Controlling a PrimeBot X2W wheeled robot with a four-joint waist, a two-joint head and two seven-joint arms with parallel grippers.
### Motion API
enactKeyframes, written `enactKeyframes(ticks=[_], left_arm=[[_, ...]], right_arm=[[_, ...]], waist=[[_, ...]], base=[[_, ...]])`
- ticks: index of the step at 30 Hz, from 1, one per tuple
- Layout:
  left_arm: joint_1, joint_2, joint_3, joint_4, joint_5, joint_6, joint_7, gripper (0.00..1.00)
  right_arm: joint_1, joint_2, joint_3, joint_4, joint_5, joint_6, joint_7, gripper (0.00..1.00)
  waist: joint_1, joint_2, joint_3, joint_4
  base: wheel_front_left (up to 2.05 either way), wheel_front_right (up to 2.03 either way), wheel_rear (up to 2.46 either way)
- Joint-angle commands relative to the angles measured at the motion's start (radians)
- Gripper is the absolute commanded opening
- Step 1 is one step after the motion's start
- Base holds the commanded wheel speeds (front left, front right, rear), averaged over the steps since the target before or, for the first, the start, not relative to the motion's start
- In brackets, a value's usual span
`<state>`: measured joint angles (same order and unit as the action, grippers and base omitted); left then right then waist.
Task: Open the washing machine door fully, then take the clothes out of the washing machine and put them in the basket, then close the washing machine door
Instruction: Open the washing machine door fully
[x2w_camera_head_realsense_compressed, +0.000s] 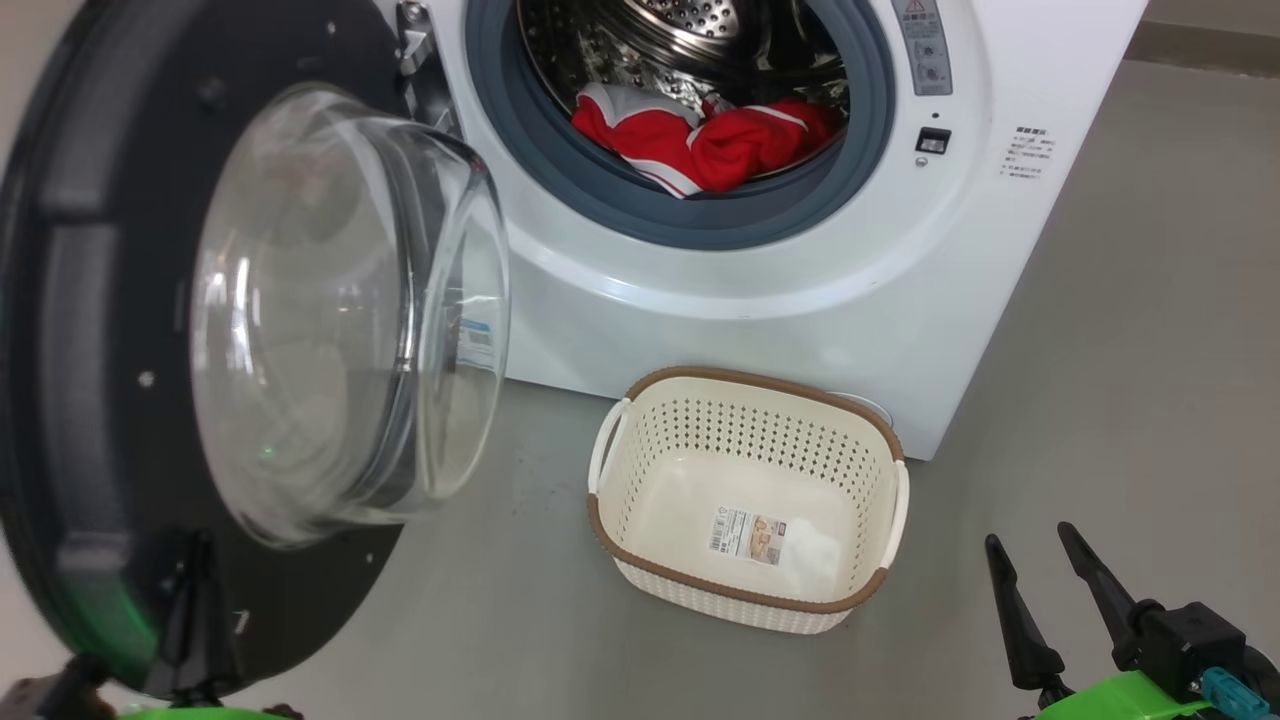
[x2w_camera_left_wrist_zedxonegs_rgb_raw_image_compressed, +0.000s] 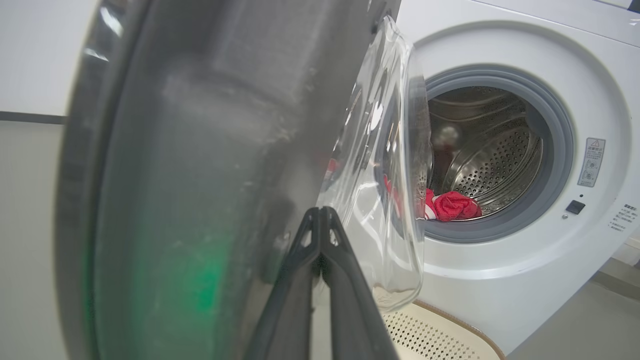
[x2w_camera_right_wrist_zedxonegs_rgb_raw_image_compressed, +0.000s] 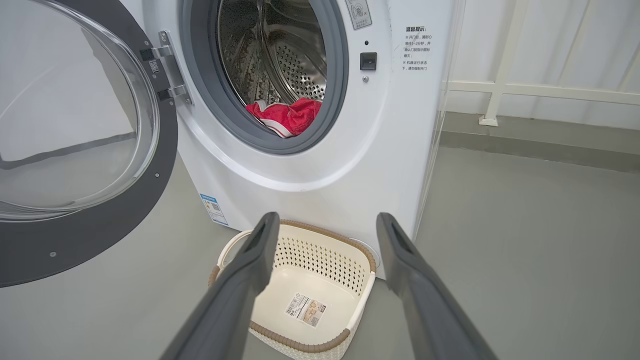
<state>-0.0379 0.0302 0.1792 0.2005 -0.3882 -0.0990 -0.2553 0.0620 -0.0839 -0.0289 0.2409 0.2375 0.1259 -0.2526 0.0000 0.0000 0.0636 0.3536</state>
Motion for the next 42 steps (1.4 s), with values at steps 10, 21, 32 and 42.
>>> enactKeyframes(ticks=[10,21,32,42], left_arm=[[-0.119,0.02,0.214,0.036,0.0,0.002,-0.006,0.0],[-0.25,0.021,0.428,0.106,0.12,-0.02,-0.006,0.0],[-0.372,0.085,0.544,0.236,0.186,-0.03,-0.006,0.0],[-0.423,0.125,0.569,0.305,0.204,-0.031,-0.006,0.0]], right_arm=[[-0.035,-0.011,0.009,-0.033,-0.003,0.005,-0.009,1.0],[-0.06,-0.021,0.003,-0.04,-0.01,0.005,-0.009,1.0],[-0.085,-0.033,-0.002,-0.052,-0.018,0.005,-0.009,1.0],[-0.095,-0.033,0.002,-0.053,-0.021,0.005,-0.009,1.0]], waist=[[0.0,0.0,0.038,-0.026],[0.0,0.0,0.093,-0.047],[0.0,0.0,0.141,-0.063],[0.0,0.0,0.156,-0.07]], base=[[0.0,0.0,0.0],[0.0,0.0,0.0],[0.0,0.0,0.0],[0.0,0.0,0.0]])
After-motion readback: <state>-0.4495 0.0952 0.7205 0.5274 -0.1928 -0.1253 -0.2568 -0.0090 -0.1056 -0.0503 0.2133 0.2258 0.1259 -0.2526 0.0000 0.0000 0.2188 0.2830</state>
